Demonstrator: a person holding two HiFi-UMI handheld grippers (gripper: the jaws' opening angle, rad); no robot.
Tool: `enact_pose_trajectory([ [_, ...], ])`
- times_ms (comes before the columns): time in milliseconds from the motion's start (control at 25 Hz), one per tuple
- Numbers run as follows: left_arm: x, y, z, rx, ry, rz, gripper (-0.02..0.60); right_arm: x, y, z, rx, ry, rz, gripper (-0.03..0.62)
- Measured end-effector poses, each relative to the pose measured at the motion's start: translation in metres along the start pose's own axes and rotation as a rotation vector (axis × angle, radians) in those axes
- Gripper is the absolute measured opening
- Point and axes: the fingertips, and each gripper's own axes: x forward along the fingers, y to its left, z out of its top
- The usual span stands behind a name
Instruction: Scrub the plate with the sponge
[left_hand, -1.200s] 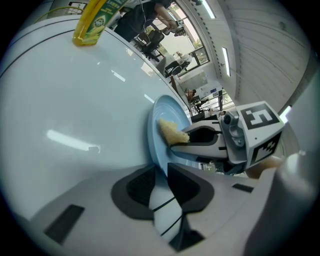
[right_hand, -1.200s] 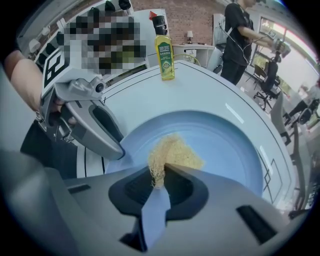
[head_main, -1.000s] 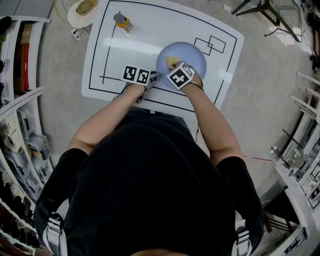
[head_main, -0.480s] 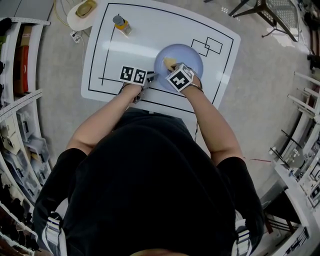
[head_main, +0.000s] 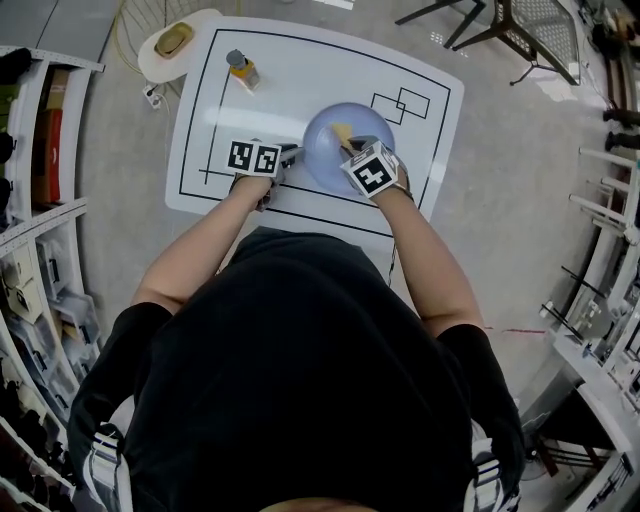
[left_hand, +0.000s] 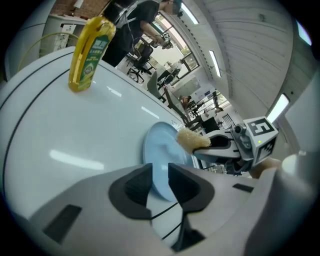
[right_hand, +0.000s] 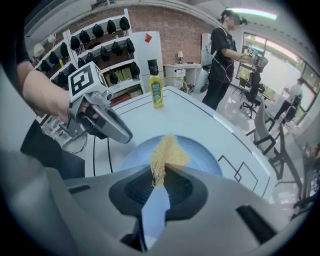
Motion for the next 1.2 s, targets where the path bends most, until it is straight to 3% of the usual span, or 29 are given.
enact_pose_trajectory([
  [360,-0.052,-0.037,0.067,0.134,-0.197,-0.044,0.091,-0.065,-0.010,0.018,0.085,-0.169,-0.066,0.052],
  [560,-0.091,-0.049,0.101,0.217,-0.278,0.005,0.089,-0.107,-0.017,0.025,0.118,-0.268,-0.111,0.051],
  [720,-0.115,-0.074,0.122,0.265,-0.330,-0.001,0.081,-0.140,-0.027,0.028,0.144,-0.345,-0.149,0.051],
  [960,-0.133,-0.102,0.130,0.368,-0.368,0.009,0.073,-0.180,-0.036,0.027,0.190,-0.451,-0.208,0.051],
  [1200,-0.145,-0.121,0.121,0.419,-0.372,0.022,0.071,-0.211,-0.028,0.018,0.216,-0.518,-0.235,0.051],
])
